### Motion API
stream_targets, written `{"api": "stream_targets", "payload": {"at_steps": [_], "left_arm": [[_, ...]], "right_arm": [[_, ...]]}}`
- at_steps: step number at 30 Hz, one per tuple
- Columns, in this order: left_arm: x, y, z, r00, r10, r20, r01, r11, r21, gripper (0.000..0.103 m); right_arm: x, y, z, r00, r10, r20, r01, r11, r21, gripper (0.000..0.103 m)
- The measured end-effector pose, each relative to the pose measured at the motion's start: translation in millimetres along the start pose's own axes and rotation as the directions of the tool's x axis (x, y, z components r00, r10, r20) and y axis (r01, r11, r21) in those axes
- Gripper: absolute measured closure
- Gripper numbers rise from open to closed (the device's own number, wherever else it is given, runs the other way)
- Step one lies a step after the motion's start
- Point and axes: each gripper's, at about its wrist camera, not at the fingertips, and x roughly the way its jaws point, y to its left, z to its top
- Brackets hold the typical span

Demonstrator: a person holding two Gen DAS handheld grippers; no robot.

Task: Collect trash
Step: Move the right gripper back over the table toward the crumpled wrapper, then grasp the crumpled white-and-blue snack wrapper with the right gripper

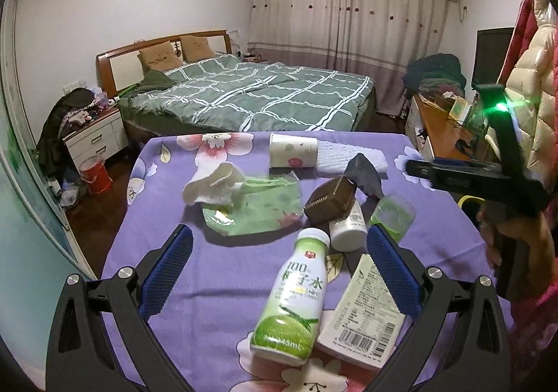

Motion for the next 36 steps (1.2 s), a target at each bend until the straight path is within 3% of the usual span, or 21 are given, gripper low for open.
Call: {"api": "stream_targets", "payload": {"at_steps": [7, 14, 15, 16, 18, 19, 22, 27, 31, 33, 35, 36], "left_arm": [[12.1, 10.1, 5.0, 1.0, 0.001, -0.009, -0.002, 1.0, -0.015, 0.005], [23.6, 12.8, 1.7, 1.0, -0.01, -0.023, 0.01, 1.0, -0.023, 0.005], [24.8, 12.6, 1.1, 1.0, -0.01, -0.024, 0.01, 1.0, -0.022, 0.005], [26.1, 12.8, 0.8, 1.0, -0.011, -0.026, 0.011, 1.0, -0.023, 0.005], [27.7, 14.1, -0.2, 1.0, -0.013, -0.028, 0.013, 1.0, -0.027, 0.005], [28.4, 14.5, -0.4, 0.999, -0.014, -0.029, 0.013, 0.999, -0.03, 0.005], [28.8, 14.7, -0.5, 0.999, -0.015, -0.03, 0.014, 0.999, -0.032, 0.005], [28.0, 14.5, -1.5, 1.0, -0.017, -0.026, 0.017, 0.999, -0.027, 0.005], [24.6, 12.3, -1.9, 1.0, -0.02, -0.017, 0.019, 1.0, -0.021, 0.005], [22.4, 11.3, -2.5, 1.0, -0.018, -0.013, 0.018, 1.0, -0.018, 0.005], [22.4, 10.4, -3.0, 1.0, -0.018, -0.014, 0.017, 1.0, -0.019, 0.005], [22.1, 9.8, -3.0, 1.0, -0.019, -0.015, 0.018, 1.0, -0.02, 0.005]], "right_arm": [[33.5, 27.0, 19.8, 0.996, 0.076, -0.038, -0.078, 0.995, -0.067, 0.045], [53.7, 37.8, 26.6, 0.997, 0.047, -0.068, -0.053, 0.993, -0.101, 0.046], [56.4, 37.8, 27.2, 0.996, 0.045, -0.077, -0.052, 0.994, -0.098, 0.051], [58.2, 36.8, 27.1, 0.995, 0.052, -0.088, -0.06, 0.994, -0.093, 0.067], [58.9, 33.6, 26.2, 0.994, 0.059, -0.097, -0.067, 0.994, -0.082, 0.081], [58.5, 31.2, 25.7, 0.993, 0.059, -0.1, -0.067, 0.995, -0.075, 0.097], [52.2, 26.1, 26.1, 0.995, 0.059, -0.077, -0.063, 0.996, -0.056, 0.103], [33.1, 15.0, 26.9, 0.998, 0.051, -0.036, -0.053, 0.998, -0.039, 0.103], [35.2, -0.3, 25.0, 0.998, 0.004, -0.063, -0.009, 0.997, -0.076, 0.103], [42.3, -14.2, 20.4, 0.993, -0.005, -0.116, -0.004, 0.997, -0.074, 0.096], [46.5, -31.8, 13.6, 0.99, -0.018, -0.141, 0.013, 0.999, -0.032, 0.073], [48.6, -39.5, 9.4, 0.988, -0.027, -0.15, 0.025, 1.0, -0.014, 0.069]]}}
